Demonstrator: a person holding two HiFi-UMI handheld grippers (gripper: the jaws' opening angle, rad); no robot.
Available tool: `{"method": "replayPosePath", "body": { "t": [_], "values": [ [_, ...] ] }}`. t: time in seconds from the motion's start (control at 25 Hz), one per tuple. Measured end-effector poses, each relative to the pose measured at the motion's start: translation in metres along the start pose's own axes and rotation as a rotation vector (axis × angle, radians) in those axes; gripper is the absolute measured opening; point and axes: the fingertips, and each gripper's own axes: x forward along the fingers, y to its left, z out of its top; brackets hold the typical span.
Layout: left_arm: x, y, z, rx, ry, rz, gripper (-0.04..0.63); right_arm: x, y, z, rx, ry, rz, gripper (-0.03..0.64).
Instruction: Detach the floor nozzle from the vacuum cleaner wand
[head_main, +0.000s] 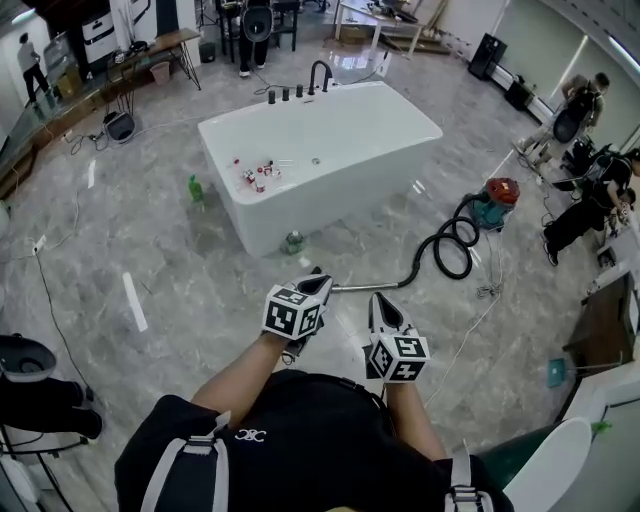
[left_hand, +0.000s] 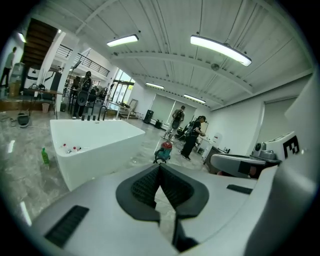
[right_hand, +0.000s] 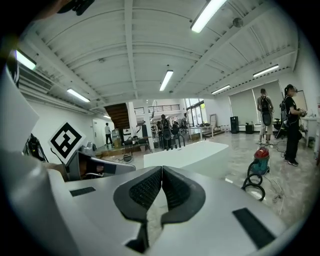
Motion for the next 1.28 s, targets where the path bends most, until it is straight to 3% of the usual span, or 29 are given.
{"method": "replayPosePath", "body": {
  "t": [0.44,0.56,0.76,0.96,1.28],
  "values": [
    [0.095,0.062,0.017,-0.050,0.110,0.095,0.009,0.095,-0.064,-0.008,0.029,0.060,0.055,0.014],
    [0.134,0.074,0.038,-0.050,0.091,0.128,0.009,0.137,-0.100,0.005,0.006,0.060,0.093,0.014],
    [0.192,0.092,0.087,-0.063,0.050,0.209,0.009,0.207,-0.160,0.061,-0.024,0.033,0.164,0.014],
    [0.237,0.117,0.120,-0.140,0.012,0.284,0.009,0.261,-0.203,0.086,-0.060,0.069,0.241,0.014],
    [0.305,0.152,0.135,-0.264,-0.031,0.383,0.009,0.333,-0.258,0.088,-0.128,0.159,0.349,0.014]
  ]
}}
